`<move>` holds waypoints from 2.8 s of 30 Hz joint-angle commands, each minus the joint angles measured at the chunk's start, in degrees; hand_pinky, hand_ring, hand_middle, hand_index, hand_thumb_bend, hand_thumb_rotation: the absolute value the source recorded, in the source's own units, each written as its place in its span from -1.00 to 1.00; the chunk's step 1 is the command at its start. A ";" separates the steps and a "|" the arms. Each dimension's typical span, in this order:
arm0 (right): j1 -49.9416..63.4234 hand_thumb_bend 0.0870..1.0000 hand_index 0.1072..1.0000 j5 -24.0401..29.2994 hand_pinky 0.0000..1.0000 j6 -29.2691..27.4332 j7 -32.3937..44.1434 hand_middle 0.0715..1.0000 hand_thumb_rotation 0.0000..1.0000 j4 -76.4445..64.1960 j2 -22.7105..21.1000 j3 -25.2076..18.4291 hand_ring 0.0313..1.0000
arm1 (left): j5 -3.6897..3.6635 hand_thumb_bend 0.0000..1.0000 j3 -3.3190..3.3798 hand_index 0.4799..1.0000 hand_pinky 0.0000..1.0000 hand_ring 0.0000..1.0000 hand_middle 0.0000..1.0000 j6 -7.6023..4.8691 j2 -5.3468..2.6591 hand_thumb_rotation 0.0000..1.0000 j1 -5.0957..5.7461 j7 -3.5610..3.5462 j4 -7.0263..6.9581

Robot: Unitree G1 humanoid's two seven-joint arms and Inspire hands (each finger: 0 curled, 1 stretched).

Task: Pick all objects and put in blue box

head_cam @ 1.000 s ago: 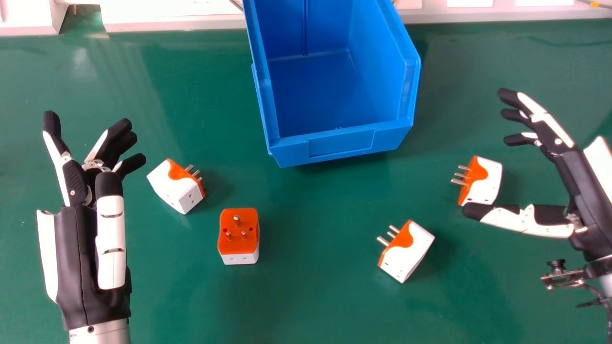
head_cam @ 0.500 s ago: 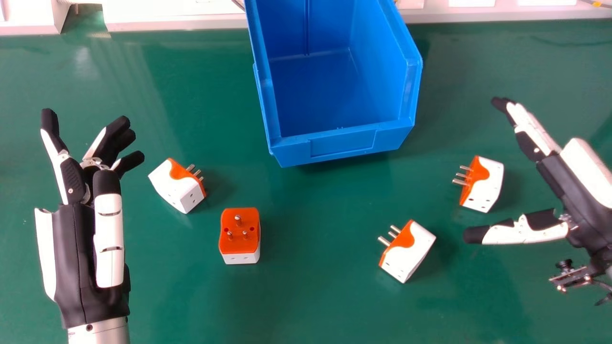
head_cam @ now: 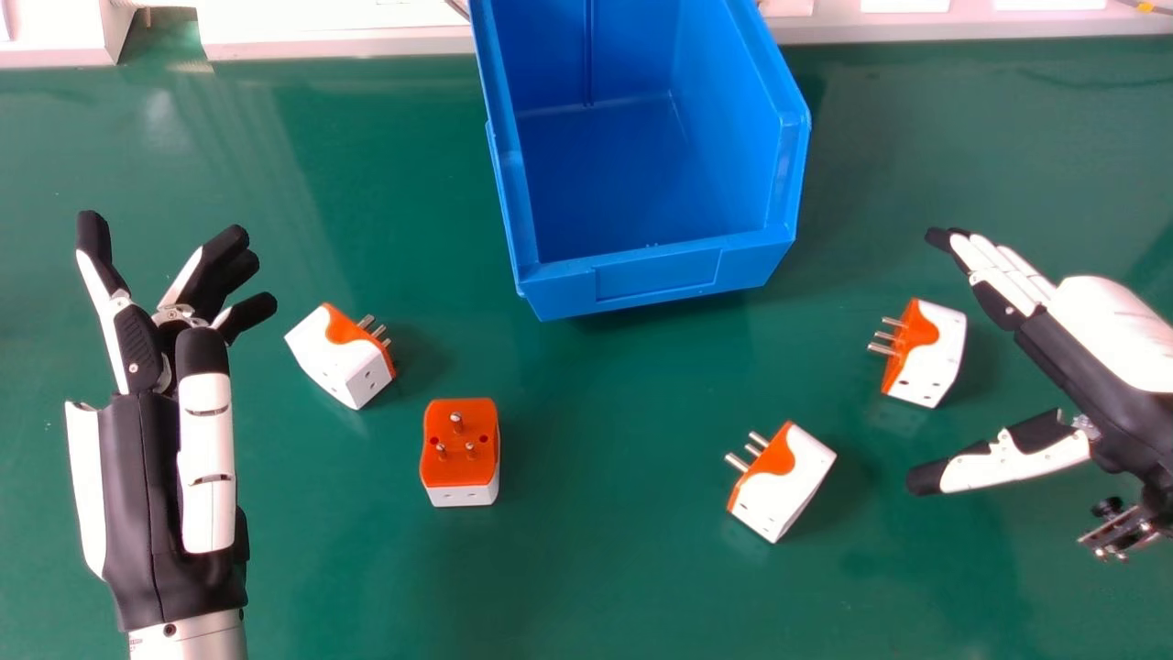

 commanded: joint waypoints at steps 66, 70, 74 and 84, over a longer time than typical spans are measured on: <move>-19.90 1.00 0.83 -13.30 0.50 10.26 -15.30 0.86 -0.26 17.34 -1.40 22.88 0.78 | -0.67 -0.10 0.10 0.23 0.49 0.64 0.67 -0.35 0.16 0.82 1.10 -0.79 -2.91; -20.70 1.00 0.82 -12.91 0.48 10.98 -16.24 0.84 -0.29 18.44 -0.79 23.35 0.76 | -1.31 -0.10 -0.05 0.23 0.49 0.64 0.67 -0.39 0.25 0.82 1.23 -1.16 -2.97; -21.72 1.00 0.84 -12.76 0.53 12.49 -14.85 0.85 -0.27 18.39 -0.87 23.68 0.78 | -1.06 -0.10 -0.09 0.23 0.49 0.64 0.67 0.30 0.20 0.82 1.63 -1.03 -4.05; -23.27 1.00 0.87 -12.44 0.53 12.36 -13.32 0.88 -0.23 18.48 -1.40 23.78 0.81 | -0.84 -0.10 0.02 0.21 0.49 0.63 0.65 0.06 0.29 0.82 1.58 -0.90 -3.41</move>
